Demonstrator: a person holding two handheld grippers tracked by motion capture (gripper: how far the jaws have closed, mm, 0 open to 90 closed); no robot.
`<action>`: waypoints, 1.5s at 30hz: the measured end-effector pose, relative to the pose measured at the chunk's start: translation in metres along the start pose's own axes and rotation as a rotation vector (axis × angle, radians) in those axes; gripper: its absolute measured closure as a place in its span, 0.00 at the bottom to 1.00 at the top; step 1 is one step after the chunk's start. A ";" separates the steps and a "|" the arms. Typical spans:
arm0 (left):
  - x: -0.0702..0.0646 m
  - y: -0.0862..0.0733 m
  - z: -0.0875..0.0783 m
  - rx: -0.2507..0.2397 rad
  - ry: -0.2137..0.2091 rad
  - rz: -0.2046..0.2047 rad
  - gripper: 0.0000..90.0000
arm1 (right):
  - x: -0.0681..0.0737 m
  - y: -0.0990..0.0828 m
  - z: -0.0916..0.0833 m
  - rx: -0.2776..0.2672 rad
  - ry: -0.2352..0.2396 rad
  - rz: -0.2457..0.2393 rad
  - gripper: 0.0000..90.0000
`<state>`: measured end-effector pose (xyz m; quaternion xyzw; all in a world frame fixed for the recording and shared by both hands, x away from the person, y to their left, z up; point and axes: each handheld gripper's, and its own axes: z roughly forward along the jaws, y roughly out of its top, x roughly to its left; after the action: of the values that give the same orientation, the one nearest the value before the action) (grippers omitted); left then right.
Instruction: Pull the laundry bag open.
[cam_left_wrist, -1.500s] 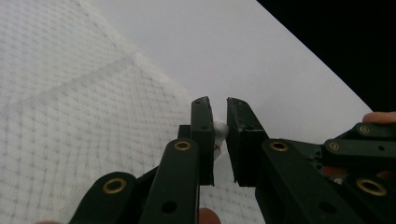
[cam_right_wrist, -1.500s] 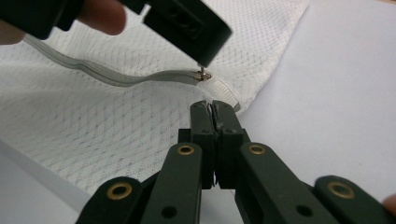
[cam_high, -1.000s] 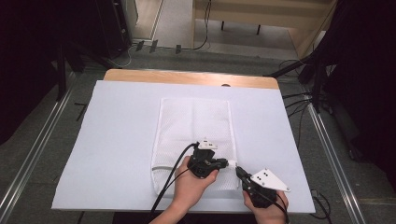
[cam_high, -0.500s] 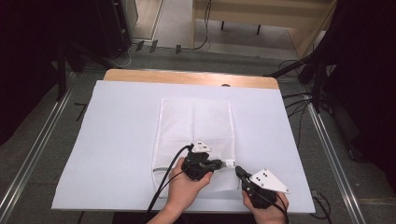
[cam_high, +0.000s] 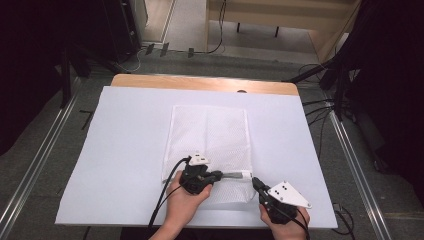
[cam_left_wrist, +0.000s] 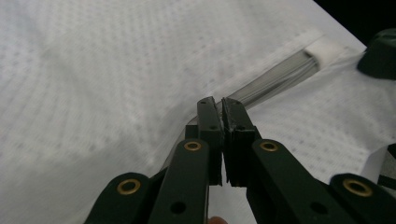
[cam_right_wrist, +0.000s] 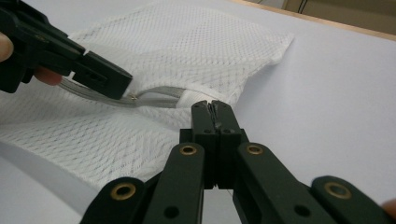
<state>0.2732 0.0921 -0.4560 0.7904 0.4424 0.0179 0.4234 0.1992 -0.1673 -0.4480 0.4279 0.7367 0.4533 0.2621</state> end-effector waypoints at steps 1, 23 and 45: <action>0.009 -0.003 -0.007 0.000 0.015 -0.007 0.99 | 0.000 0.000 0.000 0.001 0.002 -0.002 1.00; 0.079 -0.039 -0.086 -0.020 0.187 -0.050 0.99 | -0.001 -0.003 0.000 0.033 0.010 0.005 1.00; 0.097 -0.051 -0.117 -0.035 0.217 -0.055 0.99 | -0.003 -0.001 -0.001 0.034 -0.008 -0.008 1.00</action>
<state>0.2506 0.2504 -0.4497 0.7640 0.5066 0.0994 0.3871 0.1992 -0.1707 -0.4486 0.4311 0.7449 0.4381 0.2596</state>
